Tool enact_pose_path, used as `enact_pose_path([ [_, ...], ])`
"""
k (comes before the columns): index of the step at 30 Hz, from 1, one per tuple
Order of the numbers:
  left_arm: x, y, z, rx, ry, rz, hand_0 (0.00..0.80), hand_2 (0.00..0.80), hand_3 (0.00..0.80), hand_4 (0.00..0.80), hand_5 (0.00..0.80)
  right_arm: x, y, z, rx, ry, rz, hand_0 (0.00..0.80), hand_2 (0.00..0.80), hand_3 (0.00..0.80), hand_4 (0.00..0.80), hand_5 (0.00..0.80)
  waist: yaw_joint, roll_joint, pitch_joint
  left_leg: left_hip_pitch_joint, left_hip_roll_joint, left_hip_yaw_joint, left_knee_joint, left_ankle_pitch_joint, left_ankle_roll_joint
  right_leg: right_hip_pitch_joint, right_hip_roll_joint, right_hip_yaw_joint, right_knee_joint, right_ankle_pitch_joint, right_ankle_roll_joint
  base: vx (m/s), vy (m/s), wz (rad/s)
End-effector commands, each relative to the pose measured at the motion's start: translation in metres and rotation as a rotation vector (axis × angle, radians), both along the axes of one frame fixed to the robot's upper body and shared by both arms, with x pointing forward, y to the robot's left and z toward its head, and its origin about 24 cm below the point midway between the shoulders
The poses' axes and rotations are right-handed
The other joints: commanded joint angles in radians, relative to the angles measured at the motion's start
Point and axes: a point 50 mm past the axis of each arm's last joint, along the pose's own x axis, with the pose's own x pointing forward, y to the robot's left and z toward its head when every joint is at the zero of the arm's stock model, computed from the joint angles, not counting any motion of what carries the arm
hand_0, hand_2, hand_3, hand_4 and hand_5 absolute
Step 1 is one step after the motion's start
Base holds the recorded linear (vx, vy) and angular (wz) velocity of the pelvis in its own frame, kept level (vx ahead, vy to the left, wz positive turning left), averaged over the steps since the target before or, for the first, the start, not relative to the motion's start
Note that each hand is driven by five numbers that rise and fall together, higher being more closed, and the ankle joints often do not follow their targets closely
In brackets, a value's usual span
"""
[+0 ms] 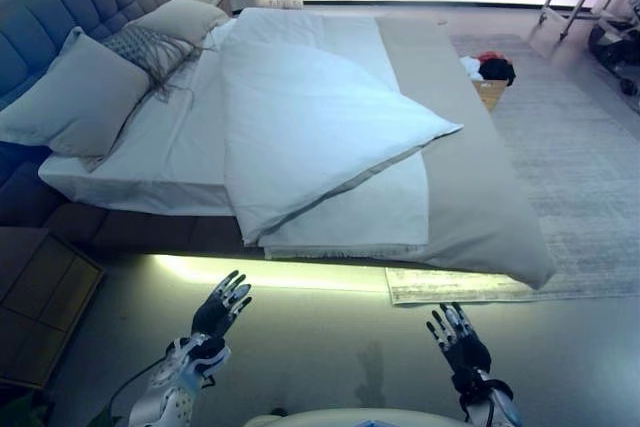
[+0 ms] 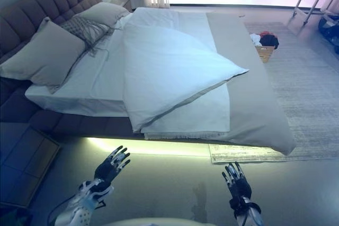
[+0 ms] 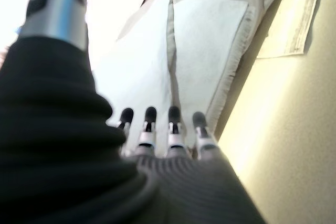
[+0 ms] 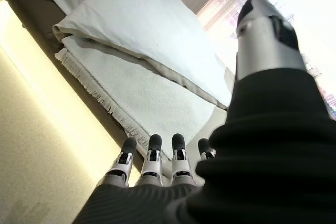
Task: Make the bed neatly
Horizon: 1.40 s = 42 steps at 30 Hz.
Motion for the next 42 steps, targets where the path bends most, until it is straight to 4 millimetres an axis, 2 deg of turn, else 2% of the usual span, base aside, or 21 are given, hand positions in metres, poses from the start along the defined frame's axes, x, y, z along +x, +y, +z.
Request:
enact_pose_path([
  [1,0.023,0.011,0.025,0.069,-0.151,0.013,0.000,0.000,0.000,0.000,0.000,0.020,0.001,0.020,-0.025,-0.127,0.024,0.000,0.000,0.000,0.000,0.000,-0.011,-0.027,-0.003,-0.023,-0.018,0.048,0.054,-0.023,0.025,-0.056,0.001,-0.004,0.059,0.054,0.025,-0.008,-0.071,0.00],
  [4,0.018,0.008,0.023,0.055,-0.128,-0.013,0.000,0.000,0.000,0.000,0.000,0.017,0.001,0.018,-0.021,-0.106,0.035,0.000,0.000,0.000,0.000,0.000,-0.012,-0.034,-0.006,-0.026,-0.010,0.037,0.077,-0.031,0.018,-0.057,0.015,0.012,0.064,0.050,0.019,-0.013,-0.070,0.00],
  [6,0.012,0.010,0.021,0.047,-0.124,-0.016,0.000,0.000,0.000,0.000,0.000,0.019,-0.001,0.019,-0.024,-0.105,0.054,0.000,0.000,0.000,0.000,0.000,-0.009,-0.044,0.005,-0.055,-0.010,0.019,0.172,-0.056,0.012,-0.073,0.020,0.027,0.091,0.044,0.007,-0.035,-0.044,-0.02],
  [8,0.006,0.013,0.020,0.042,-0.119,0.005,0.000,0.000,0.000,0.000,0.000,0.023,-0.001,0.021,-0.026,-0.113,0.081,0.000,0.000,0.000,0.000,0.000,0.009,-0.052,0.036,-0.106,-0.023,-0.049,0.291,-0.045,0.011,-0.085,0.028,0.054,0.117,0.041,-0.009,-0.044,0.001,-0.20],
  [10,0.003,0.016,0.018,-0.001,-0.111,0.041,0.000,0.000,0.000,0.000,0.000,0.028,-0.001,0.024,-0.029,-0.132,0.097,0.000,0.000,0.000,0.000,0.000,0.024,-0.044,0.065,-0.110,-0.048,-0.093,0.281,-0.042,0.031,-0.091,0.036,0.075,0.143,0.040,-0.019,-0.033,0.106,-0.43],
  [12,0.006,0.017,0.018,-0.019,-0.112,0.030,0.000,0.000,0.000,0.000,0.000,0.025,-0.005,0.024,-0.016,-0.148,0.074,0.000,0.000,0.000,0.000,0.000,0.012,-0.027,0.070,-0.105,-0.048,-0.051,0.244,-0.017,0.029,-0.086,0.034,0.059,0.148,0.032,-0.017,-0.002,0.182,-0.36],
  [13,0.010,0.014,0.017,-0.021,-0.115,0.014,0.000,0.000,0.000,0.000,0.000,0.024,-0.006,0.024,-0.012,-0.150,0.048,0.000,0.000,0.000,0.000,0.000,0.006,-0.027,0.067,-0.097,-0.050,-0.040,0.221,-0.034,0.029,-0.083,0.017,0.051,0.144,0.035,-0.007,0.022,0.189,-0.12],
  [16,0.018,0.003,0.020,-0.018,-0.126,-0.024,0.000,0.000,0.000,0.000,0.000,0.025,-0.006,0.022,0.032,-0.157,0.001,0.000,0.000,0.000,0.000,0.000,0.000,-0.019,0.046,-0.065,-0.059,-0.036,0.149,-0.038,0.039,-0.084,-0.020,0.034,0.157,0.036,0.019,0.080,0.186,0.07],
  [18,0.019,0.005,0.022,-0.016,-0.136,-0.045,0.000,0.000,0.000,0.000,0.000,0.025,-0.001,0.022,0.051,-0.167,-0.008,0.000,0.000,0.000,0.000,0.000,-0.002,-0.016,0.036,-0.061,-0.074,-0.029,0.142,-0.041,0.055,-0.099,-0.046,0.039,0.206,0.040,0.037,0.073,0.176,0.09],
  [20,0.019,0.007,0.022,-0.023,-0.134,-0.057,0.000,0.000,0.000,0.000,0.000,0.026,0.005,0.022,0.058,-0.182,-0.016,0.000,0.000,0.000,0.000,0.000,-0.006,-0.010,0.034,-0.067,-0.092,-0.021,0.150,-0.049,0.085,-0.134,-0.066,0.049,0.311,0.045,0.043,0.045,0.218,0.14],
  [22,0.020,0.009,0.019,-0.006,-0.127,-0.072,0.000,0.000,0.000,0.000,0.000,0.028,0.010,0.024,0.063,-0.200,-0.028,0.000,0.000,0.000,0.000,0.000,-0.010,0.011,0.043,-0.071,-0.118,-0.020,0.168,-0.059,0.130,-0.209,-0.086,0.055,0.535,0.086,0.031,0.040,0.327,0.25],
  [24,0.023,0.010,0.018,-0.006,-0.130,-0.079,0.000,0.000,0.000,0.000,0.000,0.027,0.011,0.025,0.066,-0.205,-0.034,0.000,0.000,0.000,0.000,0.000,-0.009,0.038,0.060,-0.065,-0.126,-0.016,0.183,-0.064,0.146,-0.267,-0.100,0.033,0.727,0.120,0.013,0.046,0.320,0.38],
  [26,0.026,0.012,0.020,-0.016,-0.133,-0.066,0.000,0.000,0.000,0.000,0.000,0.026,0.012,0.024,0.066,-0.199,-0.029,0.000,0.000,0.000,0.000,0.000,-0.005,0.045,0.072,-0.050,-0.137,-0.013,0.187,-0.071,0.151,-0.293,-0.116,0.008,0.781,0.156,0.018,0.092,0.167,0.43],
  [29,0.026,0.016,0.024,-0.027,-0.139,-0.046,0.000,0.000,0.000,0.000,0.000,0.024,0.013,0.023,0.062,-0.201,-0.017,0.000,0.000,0.000,0.000,0.000,-0.005,0.030,0.075,-0.029,-0.154,-0.032,0.184,-0.083,0.147,-0.300,-0.113,0.001,0.673,0.181,0.025,0.171,-0.062,-0.11],
  [30,0.025,0.017,0.024,-0.029,-0.137,-0.041,0.000,0.000,0.000,0.000,0.000,0.024,0.013,0.022,0.058,-0.202,-0.023,0.000,0.000,0.000,0.000,0.000,-0.012,0.013,0.077,-0.017,-0.168,-0.046,0.187,-0.097,0.141,-0.302,-0.116,0.014,0.571,0.205,0.030,0.300,-0.231,-0.07],
  [31,0.026,0.015,0.023,-0.026,-0.133,-0.041,0.000,0.000,0.000,0.000,0.000,0.026,0.010,0.022,0.057,-0.204,-0.030,0.000,0.000,0.000,0.000,0.000,-0.027,-0.008,0.075,-0.002,-0.180,-0.067,0.189,-0.121,0.129,-0.313,-0.122,0.046,0.428,0.225,0.036,0.335,-0.248,-0.02],
  [33,0.027,0.012,0.021,-0.028,-0.131,-0.053,0.000,0.000,0.000,0.000,0.000,0.029,0.008,0.022,0.054,-0.206,-0.039,0.000,0.000,0.000,0.000,0.000,-0.046,-0.022,0.080,0.024,-0.184,-0.093,0.192,-0.159,0.118,-0.310,-0.126,0.078,0.260,0.251,0.049,0.374,-0.244,0.01],
  [34,0.029,0.008,0.022,-0.029,-0.133,-0.070,0.000,0.000,0.000,0.000,0.000,0.033,0.005,0.022,0.051,-0.205,-0.048,0.000,0.000,0.000,0.000,0.000,-0.063,-0.032,0.077,0.037,-0.190,-0.120,0.193,-0.189,0.116,-0.320,-0.121,0.129,0.120,0.272,0.070,0.468,-0.253,0.15],
  [35,0.030,0.007,0.022,-0.027,-0.133,-0.079,0.000,0.000,0.000,0.000,0.000,0.035,0.003,0.023,0.050,-0.201,-0.056,0.000,0.000,0.000,0.000,0.000,-0.072,-0.030,0.078,0.046,-0.188,-0.134,0.196,-0.206,0.117,-0.320,-0.109,0.152,0.038,0.294,0.084,0.412,-0.204,0.27],
  [38,0.030,0.009,0.025,-0.031,-0.132,-0.082,0.000,0.000,0.000,0.000,0.000,0.033,-0.001,0.022,0.051,-0.187,-0.069,0.000,0.000,0.000,0.000,0.000,-0.083,-0.026,0.082,0.062,-0.174,-0.143,0.202,-0.232,0.130,-0.363,-0.088,0.157,0.001,0.314,0.099,0.356,-0.234,0.40],
  [42,0.019,0.014,0.021,-0.016,-0.115,-0.075,0.000,0.000,0.000,0.000,0.000,0.020,-0.001,0.016,0.068,-0.172,-0.063,0.000,0.000,0.000,0.000,0.000,-0.084,-0.054,0.095,0.075,-0.156,-0.129,0.259,-0.284,0.137,-0.368,-0.099,0.131,0.084,0.315,0.102,0.332,-0.302,0.34],
])
